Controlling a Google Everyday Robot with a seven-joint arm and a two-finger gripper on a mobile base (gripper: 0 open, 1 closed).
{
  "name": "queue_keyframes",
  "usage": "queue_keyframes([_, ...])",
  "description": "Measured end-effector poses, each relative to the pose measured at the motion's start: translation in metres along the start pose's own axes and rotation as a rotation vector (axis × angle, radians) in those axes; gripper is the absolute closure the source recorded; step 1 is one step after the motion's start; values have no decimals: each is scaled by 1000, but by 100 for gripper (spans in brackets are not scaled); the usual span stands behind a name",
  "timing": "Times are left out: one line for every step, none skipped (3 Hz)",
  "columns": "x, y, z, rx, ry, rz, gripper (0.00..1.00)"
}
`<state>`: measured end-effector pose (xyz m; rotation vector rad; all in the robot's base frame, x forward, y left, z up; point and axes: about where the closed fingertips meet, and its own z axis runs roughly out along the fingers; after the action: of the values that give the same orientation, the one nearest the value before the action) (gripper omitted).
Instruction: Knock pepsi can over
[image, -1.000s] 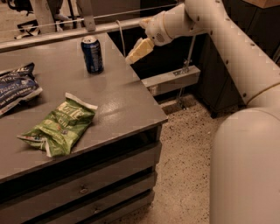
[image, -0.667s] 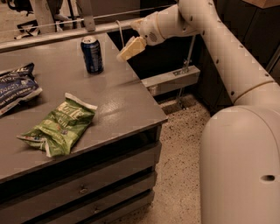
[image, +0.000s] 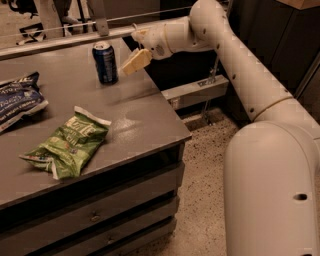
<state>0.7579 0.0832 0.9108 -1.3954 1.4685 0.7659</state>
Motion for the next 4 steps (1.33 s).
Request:
queue_keyframes([1,10,25,-33,-56,5,0])
queue_keyframes([-5,19,47,-64,-106,21,0])
queue_keyframes([-9,28,63,-88,-134,37,16])
queue_keyframes([-7,29,67,-91,-141,45,39])
